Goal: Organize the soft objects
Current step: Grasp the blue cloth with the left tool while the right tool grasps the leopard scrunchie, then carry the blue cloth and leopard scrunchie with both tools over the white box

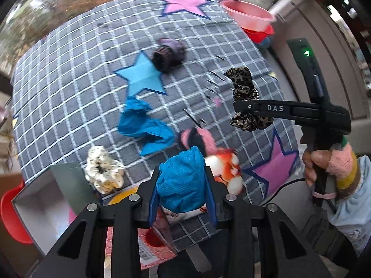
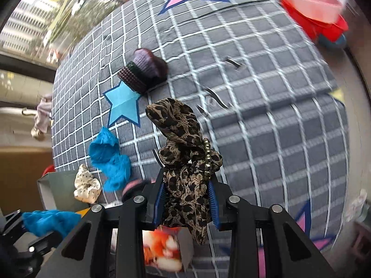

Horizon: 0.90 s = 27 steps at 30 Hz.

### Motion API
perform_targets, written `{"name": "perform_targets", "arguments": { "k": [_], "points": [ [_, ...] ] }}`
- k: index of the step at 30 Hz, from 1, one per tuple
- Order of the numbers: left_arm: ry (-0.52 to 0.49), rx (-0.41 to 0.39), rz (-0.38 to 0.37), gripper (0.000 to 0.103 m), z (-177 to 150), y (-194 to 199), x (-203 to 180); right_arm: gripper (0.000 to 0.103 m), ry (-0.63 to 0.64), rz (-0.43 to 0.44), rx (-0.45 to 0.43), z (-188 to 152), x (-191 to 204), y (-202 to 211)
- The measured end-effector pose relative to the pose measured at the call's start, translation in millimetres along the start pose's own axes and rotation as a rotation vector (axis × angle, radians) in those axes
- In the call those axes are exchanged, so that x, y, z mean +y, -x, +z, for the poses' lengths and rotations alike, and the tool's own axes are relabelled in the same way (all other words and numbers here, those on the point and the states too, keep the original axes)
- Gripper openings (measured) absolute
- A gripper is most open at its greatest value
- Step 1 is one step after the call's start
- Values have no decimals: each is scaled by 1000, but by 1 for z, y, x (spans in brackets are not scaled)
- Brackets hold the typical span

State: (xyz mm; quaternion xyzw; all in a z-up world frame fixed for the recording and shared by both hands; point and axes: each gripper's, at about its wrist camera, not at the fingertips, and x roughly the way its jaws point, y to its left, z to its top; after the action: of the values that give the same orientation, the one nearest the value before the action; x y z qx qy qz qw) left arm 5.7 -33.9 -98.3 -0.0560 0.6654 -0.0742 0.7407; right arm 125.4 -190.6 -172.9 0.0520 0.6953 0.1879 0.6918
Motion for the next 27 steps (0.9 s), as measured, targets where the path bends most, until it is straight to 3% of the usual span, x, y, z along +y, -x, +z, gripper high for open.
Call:
{"name": "perform_targets", "arguments": {
  "k": [8, 15, 21, 27],
  "points": [
    [-136, -12, -67, 37, -34, 2, -26, 34, -96, -33, -17, -72, -15, 27],
    [-185, -33, -97, 37, -79, 13, -20, 34, -114, -49, 6, -136, 9, 27],
    [-159, -62, -80, 37, -114, 28, 10, 34, -93, -31, 48, -181, 41, 14],
    [-47, -130, -52, 37, -143, 53, 61, 34, 0, -13, 97, -210, 84, 2]
  ]
}}
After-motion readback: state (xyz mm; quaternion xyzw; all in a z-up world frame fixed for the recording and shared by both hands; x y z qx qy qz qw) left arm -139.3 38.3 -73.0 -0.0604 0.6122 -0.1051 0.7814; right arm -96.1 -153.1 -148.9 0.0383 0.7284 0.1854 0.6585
